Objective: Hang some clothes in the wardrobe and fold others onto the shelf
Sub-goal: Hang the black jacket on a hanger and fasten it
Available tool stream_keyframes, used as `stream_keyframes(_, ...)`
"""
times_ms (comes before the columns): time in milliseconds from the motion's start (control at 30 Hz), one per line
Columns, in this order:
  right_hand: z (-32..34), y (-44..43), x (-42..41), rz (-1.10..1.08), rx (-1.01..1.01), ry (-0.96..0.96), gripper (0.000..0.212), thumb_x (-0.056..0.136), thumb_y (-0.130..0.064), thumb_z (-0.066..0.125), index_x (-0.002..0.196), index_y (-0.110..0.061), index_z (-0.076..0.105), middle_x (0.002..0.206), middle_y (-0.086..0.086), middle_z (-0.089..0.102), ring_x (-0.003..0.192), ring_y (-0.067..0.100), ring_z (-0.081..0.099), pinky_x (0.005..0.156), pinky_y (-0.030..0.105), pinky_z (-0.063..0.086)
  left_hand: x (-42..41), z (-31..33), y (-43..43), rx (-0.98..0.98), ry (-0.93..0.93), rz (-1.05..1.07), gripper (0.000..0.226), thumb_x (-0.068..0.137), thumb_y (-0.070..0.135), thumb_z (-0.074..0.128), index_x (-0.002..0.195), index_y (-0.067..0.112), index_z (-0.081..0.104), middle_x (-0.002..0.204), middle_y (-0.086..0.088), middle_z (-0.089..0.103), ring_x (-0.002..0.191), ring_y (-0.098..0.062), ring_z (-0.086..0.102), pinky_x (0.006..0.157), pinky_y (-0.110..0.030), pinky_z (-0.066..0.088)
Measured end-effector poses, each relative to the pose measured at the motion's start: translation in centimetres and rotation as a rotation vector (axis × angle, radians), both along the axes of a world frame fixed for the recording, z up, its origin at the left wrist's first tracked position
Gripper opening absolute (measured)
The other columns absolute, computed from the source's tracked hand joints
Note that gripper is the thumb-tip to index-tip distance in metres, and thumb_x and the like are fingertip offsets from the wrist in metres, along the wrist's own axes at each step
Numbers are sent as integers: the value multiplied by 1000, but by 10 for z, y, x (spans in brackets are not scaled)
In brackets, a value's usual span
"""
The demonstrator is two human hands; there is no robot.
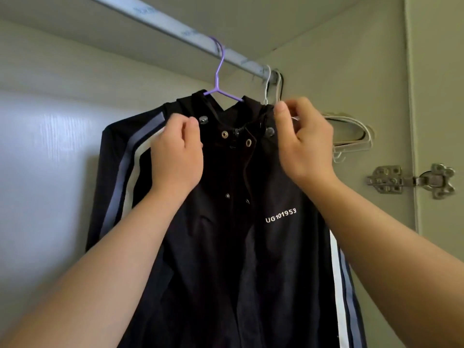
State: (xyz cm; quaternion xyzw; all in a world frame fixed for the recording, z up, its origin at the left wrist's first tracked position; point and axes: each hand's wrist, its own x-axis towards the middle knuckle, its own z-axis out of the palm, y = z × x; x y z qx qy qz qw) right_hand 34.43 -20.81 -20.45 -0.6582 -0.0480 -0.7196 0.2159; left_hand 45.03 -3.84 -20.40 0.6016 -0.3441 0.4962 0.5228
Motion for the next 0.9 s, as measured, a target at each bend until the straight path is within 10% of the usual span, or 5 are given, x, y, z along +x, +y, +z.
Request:
stream_keyframes(233,71,-28,6,-118,318,459,43,90,-49,48,92,-11,67,85,4,65,87,28,60,71,32,42,14,98,23,88,242,270,50,82,62,42,73,14,56,77,-8,68,79,-32,65,81,-44,54)
stream_keyframes(367,98,-19,8,-231,211,835,66,94,-61,43,128,-6,59,134,18,57,123,35,54,96,35,43,-6,121,9,419,396,334,76,74,84,51,70,9,61,65,-12,68,65,-28,67,73,-36,57)
stream_keyframes(467,109,-15,7,-35,234,1043,44,101,-42,46,130,-11,59,135,11,59,122,28,56,99,32,42,-7,137,3,647,427,367,49,75,47,82,80,0,69,69,-13,70,64,-27,69,71,-37,61)
stream_keyframes(567,114,-17,2,9,307,1113,29,98,-38,50,107,-14,63,104,11,67,94,29,65,93,38,50,-10,150,13,644,618,174,9,88,4,70,91,-1,63,86,-14,66,68,-22,67,62,-30,61)
stream_keyframes(900,123,-22,-11,42,362,1160,25,103,-32,44,84,-22,58,76,1,64,63,12,56,55,15,46,8,160,35,220,1025,-465,9,98,-3,49,96,-5,58,95,-15,64,77,-26,69,52,-37,59)
